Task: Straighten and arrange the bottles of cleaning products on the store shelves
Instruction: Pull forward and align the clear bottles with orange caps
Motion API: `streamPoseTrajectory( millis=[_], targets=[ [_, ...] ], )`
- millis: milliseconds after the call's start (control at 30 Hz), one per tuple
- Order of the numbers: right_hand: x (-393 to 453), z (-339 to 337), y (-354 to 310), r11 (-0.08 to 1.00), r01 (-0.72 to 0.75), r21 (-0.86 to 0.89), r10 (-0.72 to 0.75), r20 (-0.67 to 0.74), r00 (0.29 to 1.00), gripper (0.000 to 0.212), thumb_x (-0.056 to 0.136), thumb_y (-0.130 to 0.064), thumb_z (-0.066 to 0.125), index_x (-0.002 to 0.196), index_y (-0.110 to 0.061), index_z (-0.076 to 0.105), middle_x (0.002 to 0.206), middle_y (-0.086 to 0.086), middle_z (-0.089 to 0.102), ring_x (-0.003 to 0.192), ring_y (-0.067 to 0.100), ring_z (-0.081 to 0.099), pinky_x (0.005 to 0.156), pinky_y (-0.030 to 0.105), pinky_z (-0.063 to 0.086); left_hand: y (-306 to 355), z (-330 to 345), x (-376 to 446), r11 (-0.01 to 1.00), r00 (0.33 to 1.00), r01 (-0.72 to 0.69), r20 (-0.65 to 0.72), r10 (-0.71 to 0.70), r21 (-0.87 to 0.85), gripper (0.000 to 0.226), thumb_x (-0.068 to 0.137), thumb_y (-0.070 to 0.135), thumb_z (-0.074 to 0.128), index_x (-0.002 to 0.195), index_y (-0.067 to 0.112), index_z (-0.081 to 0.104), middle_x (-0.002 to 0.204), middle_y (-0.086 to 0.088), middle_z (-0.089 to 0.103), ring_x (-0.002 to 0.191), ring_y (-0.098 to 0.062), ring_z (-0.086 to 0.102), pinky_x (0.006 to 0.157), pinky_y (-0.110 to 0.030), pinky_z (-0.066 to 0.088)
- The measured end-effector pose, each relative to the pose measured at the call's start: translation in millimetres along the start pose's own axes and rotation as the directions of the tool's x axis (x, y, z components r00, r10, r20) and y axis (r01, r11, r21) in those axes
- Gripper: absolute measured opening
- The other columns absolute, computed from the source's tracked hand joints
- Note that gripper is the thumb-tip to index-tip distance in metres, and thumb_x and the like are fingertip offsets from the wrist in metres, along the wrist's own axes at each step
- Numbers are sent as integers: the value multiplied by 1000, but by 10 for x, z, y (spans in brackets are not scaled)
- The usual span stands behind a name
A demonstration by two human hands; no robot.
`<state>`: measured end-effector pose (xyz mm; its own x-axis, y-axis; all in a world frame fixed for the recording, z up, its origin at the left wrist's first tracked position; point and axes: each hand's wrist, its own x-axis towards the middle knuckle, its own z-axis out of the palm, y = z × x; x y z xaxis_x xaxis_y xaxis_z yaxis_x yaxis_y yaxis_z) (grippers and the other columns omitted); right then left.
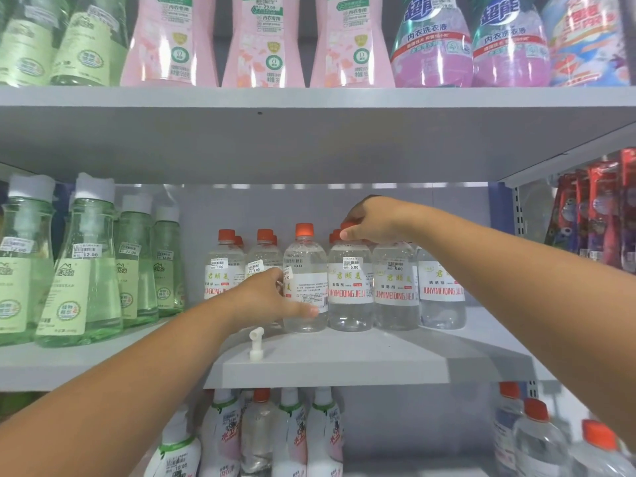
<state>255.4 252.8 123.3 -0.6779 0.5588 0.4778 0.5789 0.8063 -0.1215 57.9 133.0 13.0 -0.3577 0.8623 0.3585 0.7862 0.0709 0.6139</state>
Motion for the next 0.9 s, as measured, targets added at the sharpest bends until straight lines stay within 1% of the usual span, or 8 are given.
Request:
streamPoseTrajectory(
  millis=[100, 267, 400, 500, 567, 700, 833, 900],
  targets=[
    [0, -14, -10, 1000, 14, -23, -13, 16, 1000, 35, 101, -45, 59, 128, -26, 68, 100, 1, 76, 92, 22, 74, 93, 45, 59, -16, -33, -9, 999, 999, 0, 42, 2, -52, 55, 80, 33, 86, 125, 28, 56, 109, 13, 71, 93, -6, 71, 80, -24, 60],
    [-1, -36, -2, 1000, -25, 15, 24, 11, 1000, 49, 92, -63, 62, 113, -20, 72, 90, 1, 74, 84, 20, 73, 68, 31, 55, -8, 11, -6, 997, 1000, -4, -5, 4, -76, 62, 75, 39, 90, 123, 27, 53, 105, 11, 69, 82, -4, 68, 60, -17, 52],
    [42, 12, 27, 999, -47, 27, 48, -17, 999, 46, 91, -60, 67, 109, -18, 73, 98, 5, 77, 91, 23, 75, 86, 40, 60, -6, 6, 0, 995, 1000, 0, 19, 2, -100, 63, 75, 39, 89, 124, 26, 53, 110, 9, 68, 94, -8, 68, 72, -23, 57],
    [52, 12, 24, 999, -45, 8, 45, -12, 999, 35, 95, -52, 65, 106, -20, 73, 95, 3, 76, 90, 23, 74, 77, 36, 59, -19, -1, -2, 996, 997, 3, 72, 4, -90, 58, 80, 29, 85, 128, 25, 53, 112, 7, 68, 97, -11, 70, 86, -30, 61],
    [36, 0, 11, 999, -38, 0, 38, -6, 999, 32, 96, -50, 65, 107, -21, 72, 92, 2, 75, 89, 23, 74, 71, 34, 57, -30, 1, 5, 996, 999, 4, 51, 0, -87, 59, 77, 33, 89, 124, 27, 54, 108, 7, 69, 91, -12, 71, 83, -30, 62],
    [5, -4, 4, 999, -34, 8, 34, 2, 999, 35, 98, -49, 63, 119, -22, 71, 96, 0, 76, 93, 21, 74, 84, 39, 59, -31, 10, 17, 996, 1000, 11, 26, -9, -84, 68, 70, 45, 92, 124, 28, 54, 107, 10, 70, 86, -10, 71, 78, -28, 60],
    [-9, -3, 6, 1000, -15, 16, 15, -2, 1000, 33, 101, -43, 60, 124, -21, 69, 96, -2, 74, 92, 18, 73, 78, 34, 56, 8, 5, -9, 997, 999, -4, 53, 9, -80, 55, 81, 34, 84, 126, 28, 53, 112, 10, 68, 99, -16, 72, 89, -35, 62],
    [11, 9, 15, 1000, -9, 19, 9, 5, 1000, 32, 102, -42, 60, 126, -23, 68, 97, -2, 75, 90, 18, 72, 81, 35, 58, 14, 7, -13, 997, 999, -10, 37, 13, -81, 56, 81, 32, 85, 126, 29, 52, 109, 11, 69, 92, -13, 72, 80, -29, 62]
  ],
)
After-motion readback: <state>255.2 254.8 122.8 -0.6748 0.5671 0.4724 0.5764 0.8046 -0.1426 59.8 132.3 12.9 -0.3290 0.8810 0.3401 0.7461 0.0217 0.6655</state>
